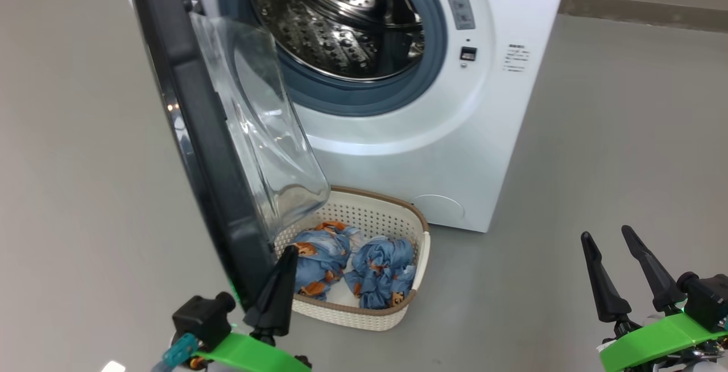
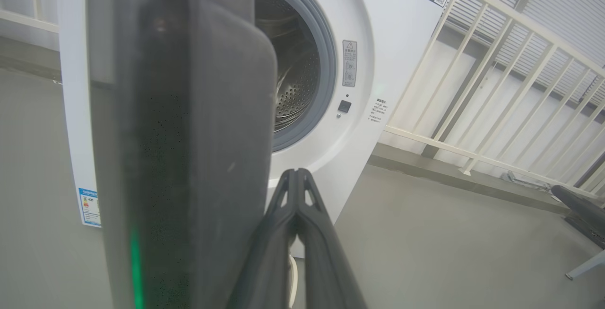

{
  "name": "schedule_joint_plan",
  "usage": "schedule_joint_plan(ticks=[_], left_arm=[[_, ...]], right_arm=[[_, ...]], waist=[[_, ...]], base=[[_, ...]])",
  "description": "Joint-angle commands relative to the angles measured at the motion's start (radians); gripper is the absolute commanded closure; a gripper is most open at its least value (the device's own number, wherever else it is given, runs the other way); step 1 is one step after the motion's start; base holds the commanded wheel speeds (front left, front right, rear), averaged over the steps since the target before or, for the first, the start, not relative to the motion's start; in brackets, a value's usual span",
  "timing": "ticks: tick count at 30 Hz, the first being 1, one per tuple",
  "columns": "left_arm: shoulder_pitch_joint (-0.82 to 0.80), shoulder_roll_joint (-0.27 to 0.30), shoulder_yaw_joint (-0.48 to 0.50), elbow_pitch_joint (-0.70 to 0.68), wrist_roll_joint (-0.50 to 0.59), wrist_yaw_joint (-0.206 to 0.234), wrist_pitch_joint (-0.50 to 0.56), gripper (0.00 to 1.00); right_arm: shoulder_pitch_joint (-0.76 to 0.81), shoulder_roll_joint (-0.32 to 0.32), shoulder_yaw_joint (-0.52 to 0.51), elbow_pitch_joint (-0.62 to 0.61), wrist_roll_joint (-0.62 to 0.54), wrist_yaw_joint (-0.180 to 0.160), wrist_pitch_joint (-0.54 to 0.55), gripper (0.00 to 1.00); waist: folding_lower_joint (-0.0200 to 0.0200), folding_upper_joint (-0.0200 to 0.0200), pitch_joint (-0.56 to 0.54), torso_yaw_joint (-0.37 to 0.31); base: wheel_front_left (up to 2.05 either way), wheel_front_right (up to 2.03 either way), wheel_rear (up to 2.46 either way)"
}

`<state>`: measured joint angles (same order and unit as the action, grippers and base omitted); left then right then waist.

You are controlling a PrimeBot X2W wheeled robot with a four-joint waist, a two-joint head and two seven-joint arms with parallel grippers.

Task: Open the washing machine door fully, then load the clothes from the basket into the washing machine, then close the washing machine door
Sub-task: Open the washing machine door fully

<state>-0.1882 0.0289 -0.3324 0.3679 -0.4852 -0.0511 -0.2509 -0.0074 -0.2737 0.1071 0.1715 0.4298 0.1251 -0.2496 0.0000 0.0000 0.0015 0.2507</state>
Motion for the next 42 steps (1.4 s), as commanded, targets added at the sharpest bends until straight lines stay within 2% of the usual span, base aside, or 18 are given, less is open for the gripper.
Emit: schedule_joint_plan(ticks=[1,12,25,42], left_arm=[[-0.007,0.033,0.055,-0.024,0.011,0.021,-0.011,1.0],[0.036,0.079,0.086,-0.082,0.009,0.063,0.001,1.0],[0.064,0.153,0.157,-0.139,-0.007,0.119,0.03,1.0],[-0.009,0.235,0.271,-0.045,-0.045,0.149,0.019,1.0]], right_arm=[[-0.004,-0.019,0.012,-0.027,-0.005,0.006,-0.012,0.0],[0.003,-0.016,0.013,-0.029,-0.006,0.006,-0.012,0.0],[0.005,-0.007,0.014,-0.029,-0.007,0.006,-0.012,0.0],[-0.02,-0.022,0.016,-0.035,-0.003,0.006,-0.012,0.0]], waist=[[0.0,0.0,-0.003,0.015],[0.0,0.0,-0.009,0.07],[0.0,0.0,-0.003,0.103],[0.0,0.0,0.059,0.109]], base=[[0.0,0.0,0.0],[0.0,0.0,0.0],[0.0,0.0,0.0],[0.0,0.0,0.0]])
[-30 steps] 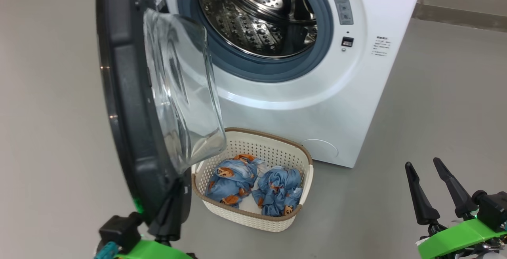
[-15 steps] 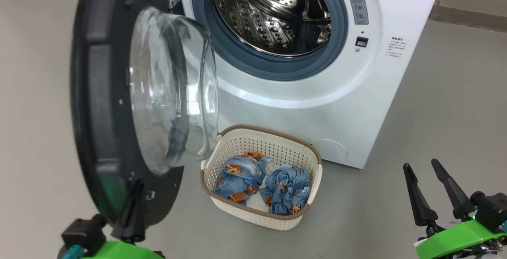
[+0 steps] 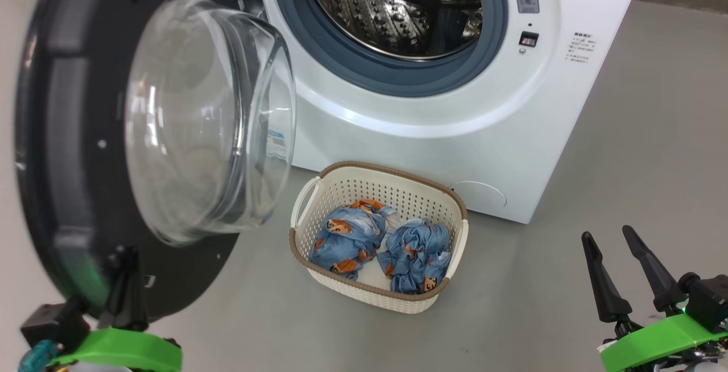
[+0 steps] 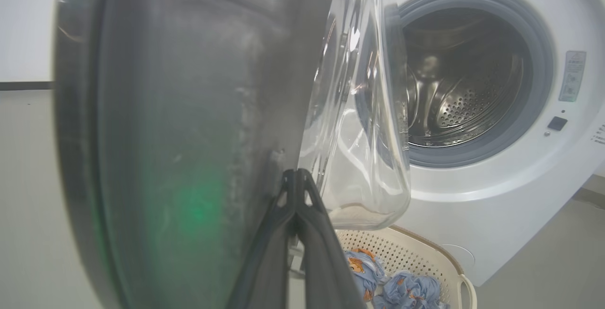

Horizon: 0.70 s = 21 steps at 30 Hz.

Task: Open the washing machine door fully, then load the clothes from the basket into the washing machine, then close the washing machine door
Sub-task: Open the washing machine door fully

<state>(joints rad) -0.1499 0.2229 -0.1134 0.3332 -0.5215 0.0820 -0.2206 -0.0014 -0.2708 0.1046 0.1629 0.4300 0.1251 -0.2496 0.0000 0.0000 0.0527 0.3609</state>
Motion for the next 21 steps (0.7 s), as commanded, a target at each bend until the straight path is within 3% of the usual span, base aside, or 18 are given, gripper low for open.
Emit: schedule_joint_plan(ticks=[1,15,21], left_arm=[[-0.053,0.045,0.058,0.001,-0.01,0.017,-0.014,1.0],[-0.161,0.114,0.172,0.171,-0.001,0.013,-0.04,1.0],[-0.209,0.132,0.268,0.201,0.019,-0.002,-0.041,1.0]], right_arm=[[-0.028,-0.027,0.019,-0.027,-0.003,0.006,-0.012,0.0],[-0.058,-0.062,0.022,-0.034,0.002,0.006,-0.012,0.0],[-0.078,-0.083,0.027,-0.038,0.002,0.006,-0.012,0.0]], waist=[[0.0,0.0,0.011,-0.001],[0.0,0.0,0.075,-0.007],[0.0,0.0,0.116,-0.011]], base=[[0.0,0.0,0.0],[0.0,0.0,0.0],[0.0,0.0,0.0]])
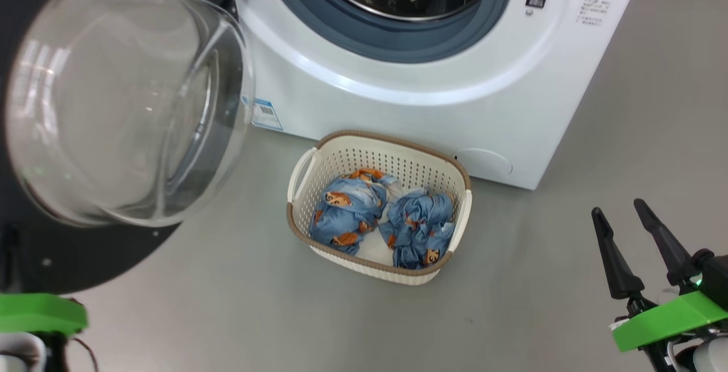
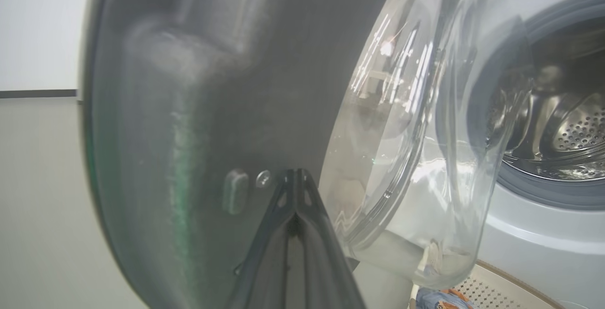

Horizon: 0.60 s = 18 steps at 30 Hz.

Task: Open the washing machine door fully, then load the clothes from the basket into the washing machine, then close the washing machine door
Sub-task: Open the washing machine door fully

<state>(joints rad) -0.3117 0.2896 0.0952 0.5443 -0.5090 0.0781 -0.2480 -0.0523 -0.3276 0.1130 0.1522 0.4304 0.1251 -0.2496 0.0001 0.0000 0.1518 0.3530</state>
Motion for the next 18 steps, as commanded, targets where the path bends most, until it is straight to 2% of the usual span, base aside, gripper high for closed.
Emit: schedule_joint_plan(ticks=[1,7,18], left_arm=[[-0.056,0.067,0.075,-0.003,0.012,-0.003,-0.013,1.0],[-0.103,0.075,0.165,0.032,0.052,-0.021,-0.014,1.0],[-0.213,0.114,0.322,0.153,0.128,-0.078,-0.014,1.0]], right_arm=[[-0.031,-0.03,0.02,-0.028,0.002,0.006,-0.012,0.0],[-0.059,-0.054,0.026,-0.034,0.005,0.006,-0.012,0.0],[-0.113,-0.092,0.034,-0.044,0.008,0.006,-0.012,0.0]], waist=[[-0.0001,0.0,0.025,-0.005],[-0.0001,0.0,0.069,-0.015],[-0.0001,0.0,0.15,-0.037]], base=[[0.0,0.0,0.0],[0.0,0.0,0.0],[0.0,0.0,0.0]])
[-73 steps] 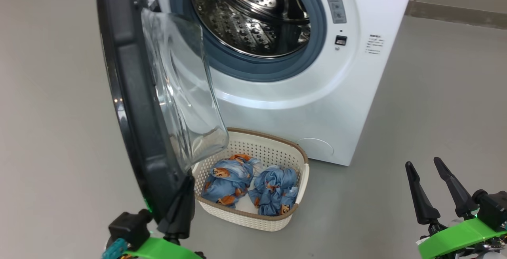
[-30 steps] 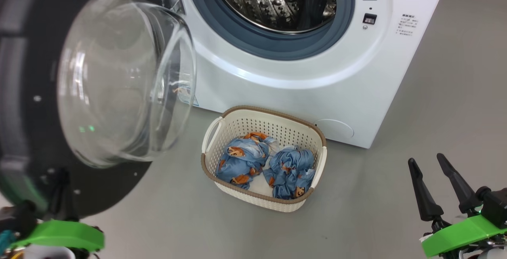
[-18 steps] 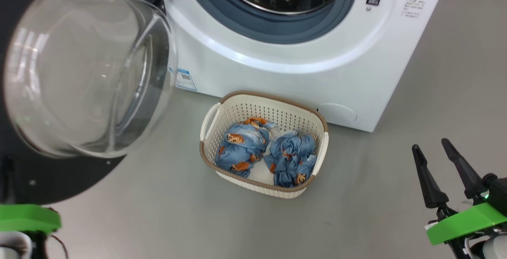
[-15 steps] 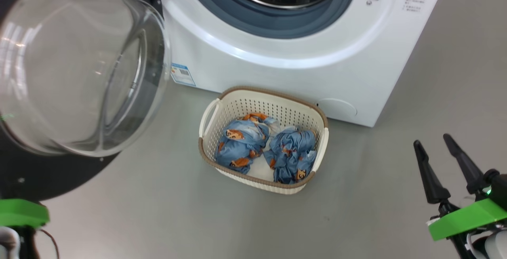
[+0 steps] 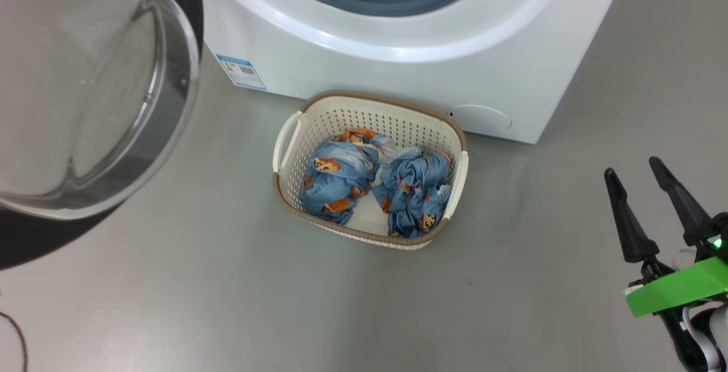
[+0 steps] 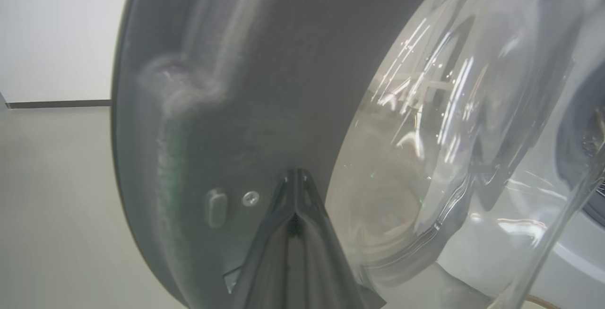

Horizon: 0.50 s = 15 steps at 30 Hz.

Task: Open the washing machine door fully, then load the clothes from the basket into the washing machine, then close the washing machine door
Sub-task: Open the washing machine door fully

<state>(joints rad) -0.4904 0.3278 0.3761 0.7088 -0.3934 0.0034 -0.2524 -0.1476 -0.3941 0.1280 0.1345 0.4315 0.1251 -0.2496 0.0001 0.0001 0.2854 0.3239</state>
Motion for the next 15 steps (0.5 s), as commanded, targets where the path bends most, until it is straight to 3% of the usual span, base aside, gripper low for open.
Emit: schedule_joint_plan(ticks=[1,15], left_arm=[[-0.044,0.079,0.051,-0.003,0.021,-0.008,-0.009,1.0],[-0.136,0.094,0.167,0.063,0.111,-0.031,-0.009,1.0]], right_arm=[[-0.021,-0.028,0.019,-0.026,0.007,0.006,-0.012,0.0],[-0.055,-0.057,0.024,-0.038,0.009,0.006,-0.012,0.0]], waist=[[-0.0001,-0.0001,0.021,-0.009],[-0.0001,-0.0001,0.073,-0.024]], base=[[0.0,0.0,0.0],[0.0,0.0,0.0]])
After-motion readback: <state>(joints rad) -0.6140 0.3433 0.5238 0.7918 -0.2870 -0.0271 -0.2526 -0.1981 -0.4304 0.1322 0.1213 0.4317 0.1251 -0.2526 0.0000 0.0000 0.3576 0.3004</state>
